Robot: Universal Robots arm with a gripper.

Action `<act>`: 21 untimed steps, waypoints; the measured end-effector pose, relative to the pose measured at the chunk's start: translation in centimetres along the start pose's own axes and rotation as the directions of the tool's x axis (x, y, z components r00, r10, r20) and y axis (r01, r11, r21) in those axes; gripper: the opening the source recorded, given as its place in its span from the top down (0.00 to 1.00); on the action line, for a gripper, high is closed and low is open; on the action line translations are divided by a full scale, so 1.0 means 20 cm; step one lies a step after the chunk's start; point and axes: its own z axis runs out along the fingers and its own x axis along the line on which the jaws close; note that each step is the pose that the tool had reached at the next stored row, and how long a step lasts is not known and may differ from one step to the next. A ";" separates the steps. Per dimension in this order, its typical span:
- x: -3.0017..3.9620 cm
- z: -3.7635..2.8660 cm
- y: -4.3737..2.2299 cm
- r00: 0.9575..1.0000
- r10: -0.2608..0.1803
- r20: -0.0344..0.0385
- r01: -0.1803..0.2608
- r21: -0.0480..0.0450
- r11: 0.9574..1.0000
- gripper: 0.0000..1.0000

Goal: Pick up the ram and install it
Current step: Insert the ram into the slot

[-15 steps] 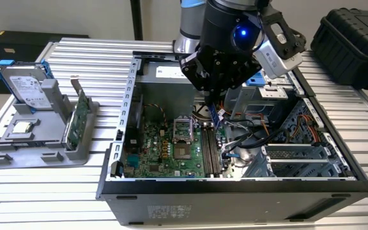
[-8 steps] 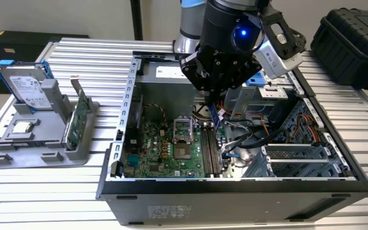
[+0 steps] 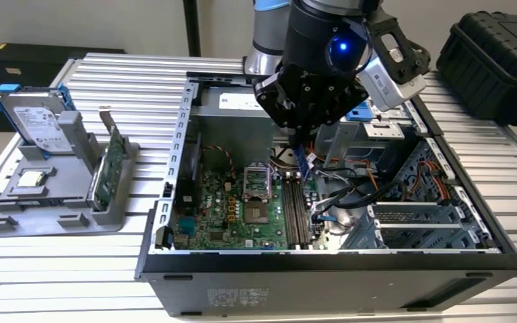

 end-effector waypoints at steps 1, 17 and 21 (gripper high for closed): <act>-0.002 0.001 0.001 1.000 0.002 0.000 -0.002 0.000 1.000 1.00; -0.061 0.020 0.013 1.000 0.011 0.000 -0.011 0.000 1.000 1.00; -0.066 0.027 0.013 1.000 0.012 0.000 -0.012 0.000 1.000 1.00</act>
